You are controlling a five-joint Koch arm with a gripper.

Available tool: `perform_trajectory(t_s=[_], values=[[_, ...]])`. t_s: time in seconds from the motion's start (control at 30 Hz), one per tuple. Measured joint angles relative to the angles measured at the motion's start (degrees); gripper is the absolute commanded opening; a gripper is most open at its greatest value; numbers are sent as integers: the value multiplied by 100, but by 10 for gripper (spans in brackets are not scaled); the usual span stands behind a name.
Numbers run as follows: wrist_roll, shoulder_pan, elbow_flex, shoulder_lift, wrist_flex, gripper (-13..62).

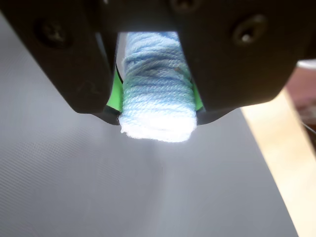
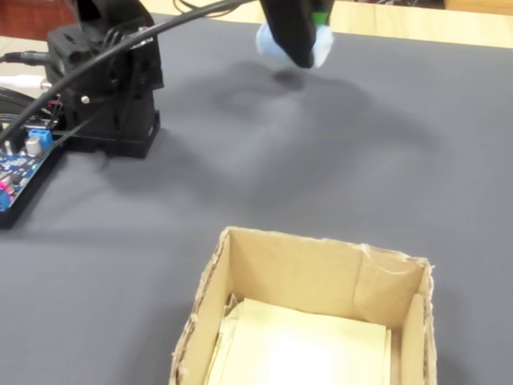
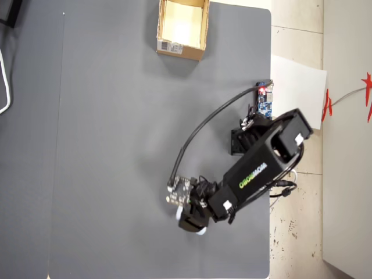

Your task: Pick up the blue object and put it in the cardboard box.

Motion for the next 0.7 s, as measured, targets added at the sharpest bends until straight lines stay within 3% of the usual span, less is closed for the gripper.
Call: perform_trajectory(t_s=[0.13, 0.57, 0.7], values=[[-1134, 782, 9, 316, -712, 100], [-2065, 2769, 18, 1143, -1389, 100], [-2900, 4008, 18, 1441, -1397, 100]])
